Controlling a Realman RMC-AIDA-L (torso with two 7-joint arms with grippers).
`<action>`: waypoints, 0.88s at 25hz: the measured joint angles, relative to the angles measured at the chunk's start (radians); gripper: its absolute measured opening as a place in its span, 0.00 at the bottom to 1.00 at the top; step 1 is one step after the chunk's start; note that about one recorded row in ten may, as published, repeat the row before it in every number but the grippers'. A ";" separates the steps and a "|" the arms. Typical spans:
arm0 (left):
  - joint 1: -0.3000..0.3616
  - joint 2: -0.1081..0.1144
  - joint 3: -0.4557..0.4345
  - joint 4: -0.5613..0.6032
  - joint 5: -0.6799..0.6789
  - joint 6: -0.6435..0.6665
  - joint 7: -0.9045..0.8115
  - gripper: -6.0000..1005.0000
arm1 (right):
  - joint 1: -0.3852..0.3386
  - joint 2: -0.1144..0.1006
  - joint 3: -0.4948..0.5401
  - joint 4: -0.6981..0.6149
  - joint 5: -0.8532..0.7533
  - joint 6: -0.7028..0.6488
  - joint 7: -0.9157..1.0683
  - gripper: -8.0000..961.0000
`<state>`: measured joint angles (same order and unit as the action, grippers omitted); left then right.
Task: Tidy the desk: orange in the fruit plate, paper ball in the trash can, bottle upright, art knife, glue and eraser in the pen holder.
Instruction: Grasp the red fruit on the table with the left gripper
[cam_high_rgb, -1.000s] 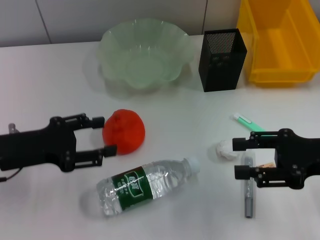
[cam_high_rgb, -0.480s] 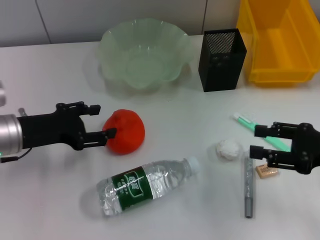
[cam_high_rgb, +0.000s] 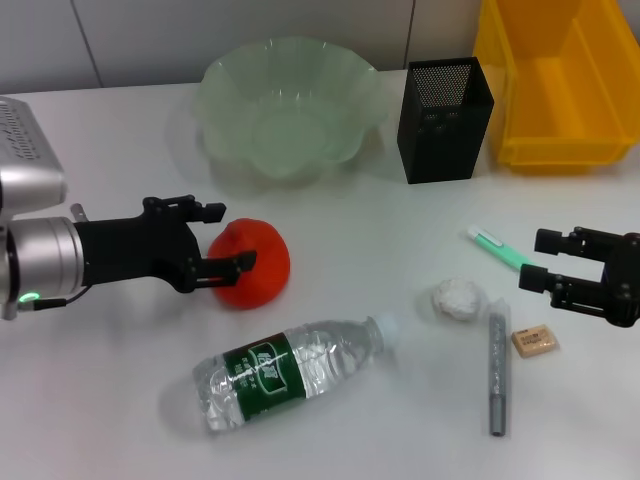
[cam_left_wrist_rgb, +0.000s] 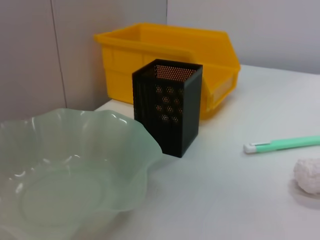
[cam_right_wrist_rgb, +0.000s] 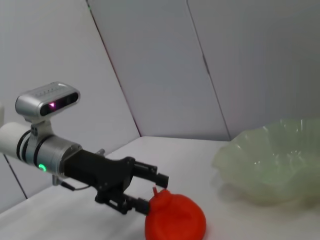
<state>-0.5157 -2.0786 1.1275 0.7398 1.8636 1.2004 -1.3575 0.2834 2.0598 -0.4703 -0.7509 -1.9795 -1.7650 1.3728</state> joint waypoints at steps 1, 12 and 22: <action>0.000 0.000 0.000 0.000 0.000 0.000 0.000 0.67 | 0.000 0.000 0.000 0.000 0.000 0.000 0.000 0.69; -0.001 0.001 0.076 -0.004 -0.003 -0.095 -0.030 0.65 | 0.005 -0.003 0.025 0.015 0.002 -0.005 -0.011 0.69; 0.005 0.002 0.098 -0.005 -0.039 -0.118 -0.031 0.63 | 0.000 0.001 0.027 0.015 0.004 0.000 -0.011 0.69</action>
<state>-0.5110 -2.0765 1.2256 0.7352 1.8245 1.0824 -1.3882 0.2838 2.0608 -0.4430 -0.7363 -1.9754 -1.7647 1.3621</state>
